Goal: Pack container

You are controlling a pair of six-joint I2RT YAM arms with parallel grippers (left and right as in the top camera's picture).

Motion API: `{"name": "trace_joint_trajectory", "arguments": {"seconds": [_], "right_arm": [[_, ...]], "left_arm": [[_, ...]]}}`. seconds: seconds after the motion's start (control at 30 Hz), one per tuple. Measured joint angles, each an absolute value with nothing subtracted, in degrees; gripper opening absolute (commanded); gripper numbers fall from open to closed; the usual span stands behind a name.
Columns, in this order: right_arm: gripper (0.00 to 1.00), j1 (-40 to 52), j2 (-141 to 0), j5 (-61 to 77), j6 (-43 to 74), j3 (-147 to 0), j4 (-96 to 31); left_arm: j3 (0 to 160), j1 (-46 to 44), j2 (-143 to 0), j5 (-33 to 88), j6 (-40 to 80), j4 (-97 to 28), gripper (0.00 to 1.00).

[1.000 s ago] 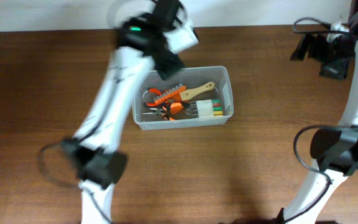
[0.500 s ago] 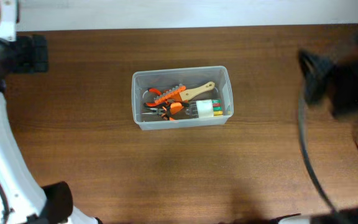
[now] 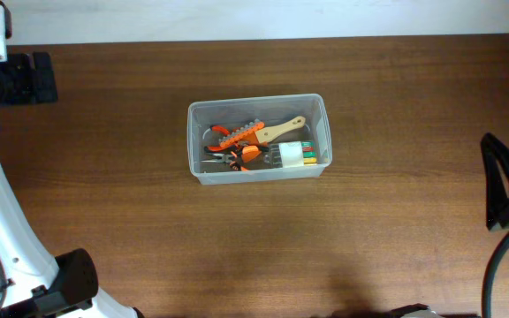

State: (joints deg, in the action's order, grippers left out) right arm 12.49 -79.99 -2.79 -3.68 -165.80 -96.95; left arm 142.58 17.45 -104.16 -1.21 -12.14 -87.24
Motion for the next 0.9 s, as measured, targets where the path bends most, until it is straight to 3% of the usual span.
{"name": "trace_joint_trajectory", "arguments": {"seconds": [0.6, 0.7, 0.9], "right_arm": [[0.98, 12.5, -79.3, -3.0, -3.9, -164.7, -96.9], [0.98, 11.7, -76.5, -3.8, -4.8, -158.5, -96.2], [0.98, 7.7, -62.3, -5.0, -5.2, -128.4, -77.0]], "left_arm": [[142.6, 17.5, -104.2, -0.8, -12.1, -87.2, 0.99], [142.6, 17.5, -104.2, -0.8, -12.1, -87.2, 0.99], [142.6, 17.5, -104.2, -0.8, -12.1, -87.3, 0.99]]}}
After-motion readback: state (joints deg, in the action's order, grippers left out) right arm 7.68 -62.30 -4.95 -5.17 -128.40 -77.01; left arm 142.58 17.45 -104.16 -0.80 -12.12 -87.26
